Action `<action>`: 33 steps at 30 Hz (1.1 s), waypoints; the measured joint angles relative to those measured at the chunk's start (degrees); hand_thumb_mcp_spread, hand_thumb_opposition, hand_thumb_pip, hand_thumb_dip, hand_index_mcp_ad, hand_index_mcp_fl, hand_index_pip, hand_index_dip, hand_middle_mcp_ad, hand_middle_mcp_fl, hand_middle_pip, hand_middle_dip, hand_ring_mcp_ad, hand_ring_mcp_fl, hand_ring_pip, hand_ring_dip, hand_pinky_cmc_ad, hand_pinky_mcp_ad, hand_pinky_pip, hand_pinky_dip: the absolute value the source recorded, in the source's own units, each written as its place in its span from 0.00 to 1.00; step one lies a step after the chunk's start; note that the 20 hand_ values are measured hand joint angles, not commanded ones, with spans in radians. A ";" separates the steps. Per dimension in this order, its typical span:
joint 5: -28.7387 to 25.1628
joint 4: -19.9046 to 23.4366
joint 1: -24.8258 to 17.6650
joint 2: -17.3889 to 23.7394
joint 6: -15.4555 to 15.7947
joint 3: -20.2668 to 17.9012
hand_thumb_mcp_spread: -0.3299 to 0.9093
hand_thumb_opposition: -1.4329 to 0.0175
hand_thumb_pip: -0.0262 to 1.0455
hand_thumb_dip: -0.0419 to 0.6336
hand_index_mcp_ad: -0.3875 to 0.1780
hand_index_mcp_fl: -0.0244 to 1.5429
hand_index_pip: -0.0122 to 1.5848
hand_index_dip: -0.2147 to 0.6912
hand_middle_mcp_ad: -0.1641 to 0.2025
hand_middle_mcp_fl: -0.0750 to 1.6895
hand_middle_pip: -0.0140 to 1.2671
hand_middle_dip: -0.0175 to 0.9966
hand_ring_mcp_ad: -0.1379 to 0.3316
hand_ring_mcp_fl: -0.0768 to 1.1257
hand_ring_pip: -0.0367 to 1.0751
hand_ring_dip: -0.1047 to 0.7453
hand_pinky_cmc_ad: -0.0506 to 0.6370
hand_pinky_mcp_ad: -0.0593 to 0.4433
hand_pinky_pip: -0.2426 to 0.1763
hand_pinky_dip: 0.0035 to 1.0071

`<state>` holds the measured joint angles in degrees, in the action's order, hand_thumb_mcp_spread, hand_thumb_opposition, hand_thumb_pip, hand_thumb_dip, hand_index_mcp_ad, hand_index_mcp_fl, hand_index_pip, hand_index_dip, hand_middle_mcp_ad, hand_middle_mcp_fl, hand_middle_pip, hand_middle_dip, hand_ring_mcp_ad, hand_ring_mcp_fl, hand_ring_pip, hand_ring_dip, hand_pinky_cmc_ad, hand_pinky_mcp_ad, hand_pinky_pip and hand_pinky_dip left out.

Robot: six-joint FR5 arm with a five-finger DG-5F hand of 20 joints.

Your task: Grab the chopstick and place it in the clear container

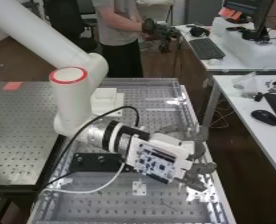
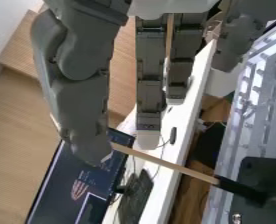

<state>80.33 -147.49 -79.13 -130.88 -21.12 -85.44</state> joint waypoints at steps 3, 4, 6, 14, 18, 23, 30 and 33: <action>0.24 -0.09 0.19 0.00 0.29 0.01 0.80 0.37 0.38 0.51 0.02 0.64 0.31 0.72 0.61 0.60 0.11 0.85 0.45 0.40 0.14 0.66 0.60 0.71 0.40 0.15; 0.32 0.01 0.26 0.00 0.34 0.04 0.81 0.37 0.38 0.51 0.02 0.64 0.32 0.71 0.61 0.60 0.11 0.85 0.45 0.40 0.14 0.66 0.60 0.71 0.42 0.15; 0.31 -0.08 0.30 0.02 0.36 0.05 0.82 0.35 0.38 0.51 0.02 0.64 0.33 0.71 0.61 0.60 0.11 0.85 0.44 0.42 0.14 0.66 0.59 0.71 0.43 0.15; -0.13 -0.11 0.07 -0.11 -0.05 0.32 0.83 0.32 0.37 0.51 0.02 0.66 0.33 0.73 0.61 0.63 0.11 0.85 0.44 0.43 0.14 0.67 0.60 0.71 0.44 0.15; -0.22 0.00 -0.07 -0.22 -0.01 0.46 0.83 0.32 0.37 0.51 0.02 0.67 0.32 0.73 0.61 0.63 0.11 0.85 0.44 0.43 0.14 0.67 0.60 0.70 0.44 0.15; 0.02 -0.15 -0.15 -0.44 0.37 0.94 0.86 0.31 0.36 0.52 0.02 0.70 0.33 0.75 0.60 0.64 0.11 0.85 0.45 0.44 0.14 0.67 0.60 0.70 0.47 0.15; -0.38 -0.46 -0.17 -0.35 0.74 0.96 0.86 0.29 0.37 0.50 0.00 0.72 0.33 0.76 0.51 0.72 0.16 0.85 0.44 0.49 0.14 0.67 0.60 0.71 0.47 0.15; -0.33 -0.57 -0.14 -0.29 0.72 0.82 0.89 0.30 0.37 0.50 0.00 0.72 0.32 0.77 0.44 0.72 0.16 0.85 0.44 0.49 0.14 0.67 0.60 0.71 0.47 0.15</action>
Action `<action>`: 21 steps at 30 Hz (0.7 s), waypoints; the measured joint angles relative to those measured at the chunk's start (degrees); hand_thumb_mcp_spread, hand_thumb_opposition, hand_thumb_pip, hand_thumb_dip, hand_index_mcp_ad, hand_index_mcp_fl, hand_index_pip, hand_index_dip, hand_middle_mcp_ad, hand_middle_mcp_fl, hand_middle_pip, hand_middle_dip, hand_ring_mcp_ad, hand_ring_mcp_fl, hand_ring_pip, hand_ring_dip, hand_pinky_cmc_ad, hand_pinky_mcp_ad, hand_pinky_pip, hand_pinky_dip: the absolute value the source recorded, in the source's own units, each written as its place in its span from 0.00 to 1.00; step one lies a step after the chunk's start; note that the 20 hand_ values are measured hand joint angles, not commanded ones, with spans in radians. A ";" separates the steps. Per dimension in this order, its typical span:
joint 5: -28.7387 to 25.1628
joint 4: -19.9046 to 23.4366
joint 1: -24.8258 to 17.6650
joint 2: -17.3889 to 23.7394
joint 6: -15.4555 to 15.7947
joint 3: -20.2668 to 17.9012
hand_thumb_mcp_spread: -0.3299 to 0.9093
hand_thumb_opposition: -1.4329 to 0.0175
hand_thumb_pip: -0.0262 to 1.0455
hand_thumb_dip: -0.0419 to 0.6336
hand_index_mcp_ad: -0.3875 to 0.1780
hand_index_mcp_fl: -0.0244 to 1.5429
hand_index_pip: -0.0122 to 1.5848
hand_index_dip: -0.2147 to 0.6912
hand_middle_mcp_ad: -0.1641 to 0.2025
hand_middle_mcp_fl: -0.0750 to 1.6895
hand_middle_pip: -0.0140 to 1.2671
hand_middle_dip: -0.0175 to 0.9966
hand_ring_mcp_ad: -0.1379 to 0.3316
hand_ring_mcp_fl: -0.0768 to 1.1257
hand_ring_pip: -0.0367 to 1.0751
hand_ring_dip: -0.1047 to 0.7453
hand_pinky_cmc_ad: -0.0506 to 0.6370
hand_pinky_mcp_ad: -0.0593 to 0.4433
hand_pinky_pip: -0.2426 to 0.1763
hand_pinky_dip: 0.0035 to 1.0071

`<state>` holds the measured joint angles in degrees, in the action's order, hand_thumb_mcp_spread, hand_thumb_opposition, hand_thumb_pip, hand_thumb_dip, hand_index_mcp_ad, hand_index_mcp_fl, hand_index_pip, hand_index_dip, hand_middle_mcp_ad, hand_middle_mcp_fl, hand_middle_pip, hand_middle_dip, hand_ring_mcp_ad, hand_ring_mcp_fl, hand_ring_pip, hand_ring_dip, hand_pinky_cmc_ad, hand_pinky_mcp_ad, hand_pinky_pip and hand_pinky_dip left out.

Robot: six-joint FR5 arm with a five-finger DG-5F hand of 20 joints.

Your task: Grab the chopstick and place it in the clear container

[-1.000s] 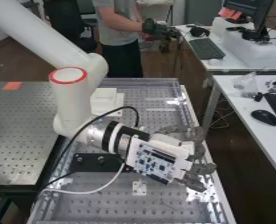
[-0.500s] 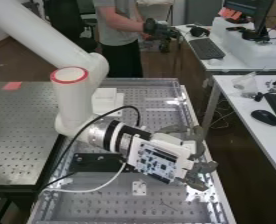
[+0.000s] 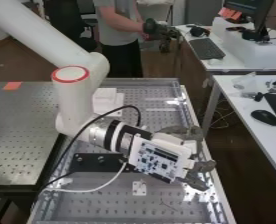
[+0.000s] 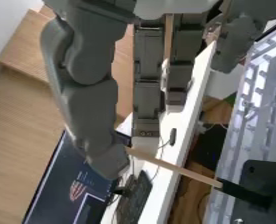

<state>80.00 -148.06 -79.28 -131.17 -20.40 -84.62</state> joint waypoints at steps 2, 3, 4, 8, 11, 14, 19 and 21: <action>0.37 -0.07 0.07 0.02 -0.01 -0.06 0.89 0.30 0.38 0.51 0.00 0.72 0.29 0.77 0.39 0.71 0.15 0.85 0.45 0.49 0.14 0.67 0.60 0.71 0.47 0.15; 0.44 -0.13 0.09 0.02 -0.01 -0.06 0.88 0.30 0.37 0.51 0.00 0.72 0.27 0.77 0.37 0.70 0.15 0.85 0.45 0.50 0.14 0.67 0.60 0.70 0.47 0.15; 0.49 -0.35 0.12 0.02 0.05 -0.03 0.87 0.29 0.36 0.51 0.00 0.71 0.26 0.77 0.37 0.70 0.15 0.85 0.45 0.50 0.14 0.67 0.60 0.71 0.47 0.15; 0.25 -0.44 0.23 0.11 0.34 -0.10 0.82 0.35 0.36 0.52 0.00 0.65 0.21 0.77 0.39 0.68 0.14 0.85 0.44 0.49 0.14 0.67 0.60 0.70 0.47 0.15; -0.05 0.15 0.25 0.23 0.55 -0.36 0.82 0.35 0.36 0.52 0.01 0.67 0.22 0.75 0.39 0.67 0.13 0.85 0.43 0.49 0.14 0.67 0.60 0.71 0.50 0.15; -0.25 0.36 0.24 0.28 0.64 -0.46 0.87 0.32 0.39 0.51 0.01 0.74 0.28 0.77 0.39 0.71 0.14 0.85 0.42 0.49 0.14 0.67 0.60 0.71 0.50 0.15; -0.20 0.27 0.21 0.28 0.52 -0.35 0.91 0.29 0.41 0.51 0.05 0.75 0.28 0.76 0.38 0.72 0.15 0.85 0.42 0.50 0.14 0.67 0.60 0.71 0.51 0.15; -0.39 0.07 0.17 0.28 0.54 -0.27 0.92 0.29 0.42 0.51 0.13 0.74 0.28 0.76 0.35 0.73 0.15 0.85 0.43 0.51 0.14 0.67 0.60 0.71 0.51 0.15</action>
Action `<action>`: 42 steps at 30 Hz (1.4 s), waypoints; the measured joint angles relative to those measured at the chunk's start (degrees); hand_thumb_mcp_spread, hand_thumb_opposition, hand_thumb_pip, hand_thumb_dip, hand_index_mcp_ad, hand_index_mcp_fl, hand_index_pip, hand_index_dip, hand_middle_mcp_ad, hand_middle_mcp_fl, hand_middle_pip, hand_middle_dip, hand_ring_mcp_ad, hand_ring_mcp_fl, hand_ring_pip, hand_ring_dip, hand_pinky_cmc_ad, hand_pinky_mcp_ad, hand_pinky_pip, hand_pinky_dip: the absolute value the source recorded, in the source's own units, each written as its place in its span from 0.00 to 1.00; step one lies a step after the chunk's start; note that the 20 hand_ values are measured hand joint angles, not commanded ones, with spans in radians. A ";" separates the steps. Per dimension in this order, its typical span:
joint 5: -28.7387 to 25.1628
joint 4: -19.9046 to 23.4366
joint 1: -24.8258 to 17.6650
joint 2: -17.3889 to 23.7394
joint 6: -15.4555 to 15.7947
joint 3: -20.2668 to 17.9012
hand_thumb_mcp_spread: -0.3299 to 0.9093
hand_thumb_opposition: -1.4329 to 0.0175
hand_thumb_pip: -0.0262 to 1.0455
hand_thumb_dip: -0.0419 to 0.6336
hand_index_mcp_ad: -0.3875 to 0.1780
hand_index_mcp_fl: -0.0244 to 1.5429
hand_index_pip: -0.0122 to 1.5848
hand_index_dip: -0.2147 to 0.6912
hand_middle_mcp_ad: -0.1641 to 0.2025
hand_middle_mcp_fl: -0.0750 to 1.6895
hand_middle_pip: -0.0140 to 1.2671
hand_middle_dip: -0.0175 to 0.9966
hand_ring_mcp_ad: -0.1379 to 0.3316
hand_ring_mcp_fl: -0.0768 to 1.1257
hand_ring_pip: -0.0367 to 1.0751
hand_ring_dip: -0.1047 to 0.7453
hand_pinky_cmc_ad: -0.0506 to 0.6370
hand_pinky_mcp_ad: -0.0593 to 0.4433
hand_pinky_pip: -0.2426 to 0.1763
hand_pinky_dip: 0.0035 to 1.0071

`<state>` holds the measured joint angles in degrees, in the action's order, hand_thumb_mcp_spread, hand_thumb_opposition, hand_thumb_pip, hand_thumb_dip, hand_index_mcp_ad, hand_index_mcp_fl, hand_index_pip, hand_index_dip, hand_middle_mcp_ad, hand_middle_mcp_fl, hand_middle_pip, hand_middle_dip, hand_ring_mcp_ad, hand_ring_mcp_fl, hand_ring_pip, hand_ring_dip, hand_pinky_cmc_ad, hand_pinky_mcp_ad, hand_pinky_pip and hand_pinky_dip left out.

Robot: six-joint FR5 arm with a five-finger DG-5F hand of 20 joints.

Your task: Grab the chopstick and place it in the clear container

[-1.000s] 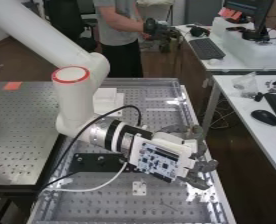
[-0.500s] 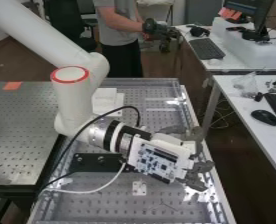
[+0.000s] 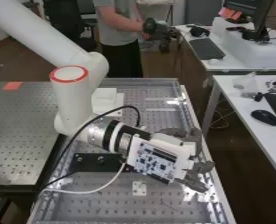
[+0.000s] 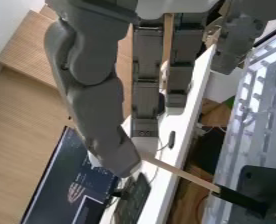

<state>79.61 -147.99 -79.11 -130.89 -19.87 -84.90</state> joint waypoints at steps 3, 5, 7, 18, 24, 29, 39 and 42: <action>0.12 0.27 -0.03 0.00 0.23 -0.01 0.93 0.28 0.42 0.50 0.22 0.75 0.28 0.76 0.31 0.72 0.14 0.84 0.43 0.53 0.14 0.67 0.60 0.70 0.51 0.15; 0.33 0.38 -0.05 0.00 0.31 0.03 0.93 0.28 0.42 0.50 0.26 0.75 0.28 0.76 0.31 0.73 0.14 0.84 0.42 0.54 0.14 0.67 0.60 0.70 0.51 0.15; 0.35 0.41 -0.05 0.00 0.45 0.07 0.94 0.28 0.42 0.50 0.28 0.75 0.28 0.76 0.31 0.73 0.14 0.84 0.43 0.54 0.14 0.67 0.60 0.70 0.51 0.15; 0.97 -0.12 -0.29 0.10 1.10 1.45 0.94 0.26 0.42 0.50 0.39 0.78 0.28 0.77 0.23 0.75 0.15 0.85 0.43 0.54 0.14 0.68 0.60 0.70 0.54 0.15; 1.19 -0.91 -0.45 0.26 1.79 2.48 0.94 0.26 0.42 0.50 0.42 0.78 0.27 0.78 0.24 0.76 0.14 0.84 0.42 0.56 0.14 0.67 0.60 0.70 0.54 0.15; 1.75 -1.45 -0.42 0.57 2.60 3.04 0.94 0.26 0.42 0.50 0.42 0.78 0.26 0.78 0.22 0.76 0.14 0.84 0.43 0.56 0.14 0.67 0.60 0.70 0.54 0.15; 1.90 -3.99 -0.37 1.73 4.69 4.64 0.95 0.25 0.41 0.50 0.43 0.79 0.26 0.82 0.14 0.76 0.14 0.84 0.42 0.55 0.14 0.70 0.60 0.70 0.54 0.15; 1.62 -5.31 -0.39 2.59 5.50 5.06 0.95 0.25 0.41 0.50 0.42 0.79 0.26 0.82 0.12 0.76 0.14 0.84 0.43 0.56 0.14 0.70 0.60 0.70 0.54 0.15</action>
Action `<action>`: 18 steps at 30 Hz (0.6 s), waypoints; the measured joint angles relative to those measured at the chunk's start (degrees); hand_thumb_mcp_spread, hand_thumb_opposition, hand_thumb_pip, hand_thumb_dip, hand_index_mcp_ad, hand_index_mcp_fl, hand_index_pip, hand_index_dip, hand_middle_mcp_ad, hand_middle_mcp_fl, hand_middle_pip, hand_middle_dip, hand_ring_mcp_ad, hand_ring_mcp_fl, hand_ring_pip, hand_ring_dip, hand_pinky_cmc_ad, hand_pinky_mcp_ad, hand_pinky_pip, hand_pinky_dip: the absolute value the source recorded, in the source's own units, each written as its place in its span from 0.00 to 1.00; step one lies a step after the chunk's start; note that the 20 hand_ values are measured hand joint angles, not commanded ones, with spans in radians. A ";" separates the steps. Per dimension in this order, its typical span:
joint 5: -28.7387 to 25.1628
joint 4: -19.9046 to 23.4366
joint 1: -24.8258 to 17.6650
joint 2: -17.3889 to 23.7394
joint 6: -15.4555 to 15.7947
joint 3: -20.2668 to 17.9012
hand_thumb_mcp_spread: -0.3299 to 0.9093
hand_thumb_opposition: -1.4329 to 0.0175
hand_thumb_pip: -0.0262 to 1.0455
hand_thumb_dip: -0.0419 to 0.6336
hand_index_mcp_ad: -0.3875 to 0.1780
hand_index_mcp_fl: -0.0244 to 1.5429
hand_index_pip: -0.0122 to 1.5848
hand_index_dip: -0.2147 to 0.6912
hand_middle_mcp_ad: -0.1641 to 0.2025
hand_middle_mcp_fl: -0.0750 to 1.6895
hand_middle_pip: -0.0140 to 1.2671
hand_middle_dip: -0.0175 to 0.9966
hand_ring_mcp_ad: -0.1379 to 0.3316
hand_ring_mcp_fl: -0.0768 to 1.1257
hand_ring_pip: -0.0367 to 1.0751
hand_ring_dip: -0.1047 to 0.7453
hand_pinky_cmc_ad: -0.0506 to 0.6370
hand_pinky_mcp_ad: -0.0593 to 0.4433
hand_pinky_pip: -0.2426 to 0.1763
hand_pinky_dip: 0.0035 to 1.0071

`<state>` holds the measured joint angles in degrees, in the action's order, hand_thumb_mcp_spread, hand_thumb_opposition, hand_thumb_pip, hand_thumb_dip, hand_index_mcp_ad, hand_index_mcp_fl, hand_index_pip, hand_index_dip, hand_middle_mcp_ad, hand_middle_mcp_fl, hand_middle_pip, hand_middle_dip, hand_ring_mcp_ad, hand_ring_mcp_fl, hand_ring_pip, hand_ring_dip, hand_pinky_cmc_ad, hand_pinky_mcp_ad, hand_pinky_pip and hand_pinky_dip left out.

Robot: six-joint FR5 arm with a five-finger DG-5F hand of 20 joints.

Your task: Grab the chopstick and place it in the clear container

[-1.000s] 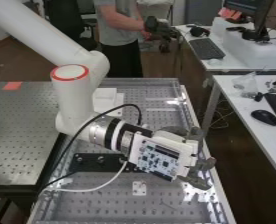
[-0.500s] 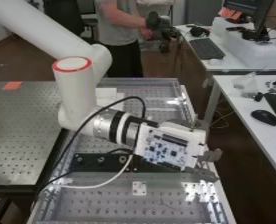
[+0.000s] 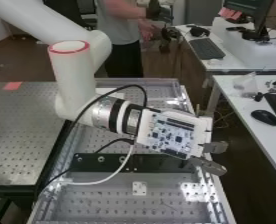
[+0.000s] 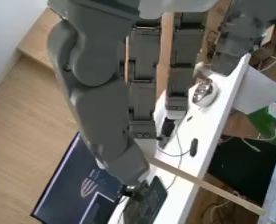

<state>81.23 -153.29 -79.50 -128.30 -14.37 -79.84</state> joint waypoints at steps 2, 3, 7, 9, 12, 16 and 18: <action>-0.14 -1.10 -0.15 0.97 0.89 0.25 0.95 0.25 0.41 0.50 0.43 0.79 0.26 0.82 0.12 0.76 0.14 0.84 0.43 0.56 0.14 0.70 0.60 0.70 0.54 0.15; -0.15 -1.33 -0.21 1.21 1.13 0.29 0.95 0.25 0.41 0.50 0.43 0.79 0.26 0.82 0.12 0.76 0.14 0.84 0.43 0.56 0.14 0.70 0.60 0.70 0.54 0.15; 0.01 -3.32 -1.20 3.06 2.39 0.66 0.95 0.25 0.41 0.50 0.43 0.79 0.26 0.82 0.12 0.76 0.14 0.84 0.43 0.56 0.14 0.70 0.60 0.70 0.54 0.15; 0.21 -4.14 -1.70 3.65 2.88 0.81 0.95 0.25 0.41 0.50 0.42 0.79 0.26 0.82 0.12 0.77 0.15 0.84 0.43 0.56 0.14 0.70 0.60 0.70 0.54 0.15; 0.77 -6.02 -2.91 4.90 4.32 0.99 0.95 0.25 0.41 0.50 0.44 0.79 0.26 0.82 0.12 0.77 0.15 0.84 0.43 0.56 0.14 0.71 0.60 0.72 0.55 0.15; 1.60 -6.99 -4.85 7.03 6.54 0.35 0.95 0.25 0.41 0.50 0.44 0.79 0.25 0.83 0.12 0.76 0.14 0.84 0.43 0.56 0.13 0.70 0.60 0.73 0.55 0.15; 1.54 -7.30 -6.02 8.08 7.06 -0.38 0.95 0.25 0.41 0.50 0.44 0.79 0.25 0.83 0.13 0.76 0.14 0.84 0.43 0.56 0.14 0.71 0.60 0.72 0.55 0.15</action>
<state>82.76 -160.60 -85.52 -120.23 -7.30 -80.22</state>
